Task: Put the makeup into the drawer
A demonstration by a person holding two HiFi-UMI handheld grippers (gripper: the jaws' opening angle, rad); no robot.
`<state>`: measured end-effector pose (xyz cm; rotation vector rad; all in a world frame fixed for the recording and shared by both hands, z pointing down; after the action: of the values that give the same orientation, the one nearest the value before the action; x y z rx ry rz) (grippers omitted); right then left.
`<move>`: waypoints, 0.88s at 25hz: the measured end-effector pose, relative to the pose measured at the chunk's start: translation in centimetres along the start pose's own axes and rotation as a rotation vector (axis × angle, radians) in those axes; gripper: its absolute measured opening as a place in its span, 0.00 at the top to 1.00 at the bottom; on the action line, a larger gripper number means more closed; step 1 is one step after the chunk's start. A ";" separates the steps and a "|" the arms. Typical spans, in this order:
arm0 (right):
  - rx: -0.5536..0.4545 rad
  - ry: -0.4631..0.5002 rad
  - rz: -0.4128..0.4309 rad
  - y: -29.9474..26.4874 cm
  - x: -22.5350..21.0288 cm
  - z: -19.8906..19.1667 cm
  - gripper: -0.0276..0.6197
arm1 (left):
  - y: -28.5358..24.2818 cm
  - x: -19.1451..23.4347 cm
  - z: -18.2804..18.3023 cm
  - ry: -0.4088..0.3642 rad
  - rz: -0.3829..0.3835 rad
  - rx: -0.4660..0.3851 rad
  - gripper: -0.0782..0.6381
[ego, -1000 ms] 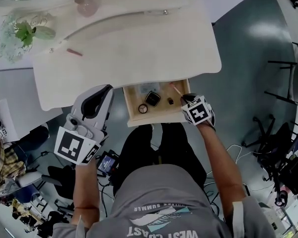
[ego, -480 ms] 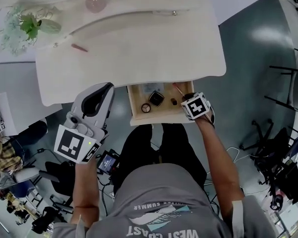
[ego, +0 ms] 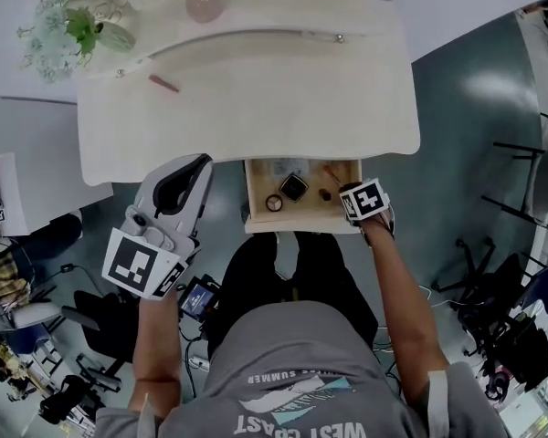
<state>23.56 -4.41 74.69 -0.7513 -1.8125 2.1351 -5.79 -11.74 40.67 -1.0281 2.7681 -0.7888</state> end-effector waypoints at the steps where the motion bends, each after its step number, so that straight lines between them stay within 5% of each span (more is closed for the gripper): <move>1: 0.004 -0.005 0.005 -0.1 0.0 0.0 0.89 | 0.2 0.1 0.1 0.000 0.003 -0.004 0.89; 12: -0.016 -0.069 0.033 2.9 0.8 -0.3 0.84 | 4.4 1.7 1.8 -0.014 0.031 -0.047 0.89; 17: -0.176 -0.070 0.055 9.5 2.8 1.3 0.85 | 7.9 2.5 3.4 -0.031 0.056 -0.093 0.89; 22: -0.448 -0.019 0.075 19.5 6.3 5.6 0.91 | 12.3 3.2 5.0 -0.056 0.098 -0.150 0.89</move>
<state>18.11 -9.96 54.91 -0.9062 -2.3426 1.7945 -14.24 -8.10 30.59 -0.9134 2.8395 -0.5390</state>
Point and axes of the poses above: the fingertips, and each gripper's own axes: y backward along the fingers, x to its left, z out of its top, the point moved 3 cm from there along y, backward along the fingers, and after that the axes turned 12 degrees about x, right-handed, at the moved point
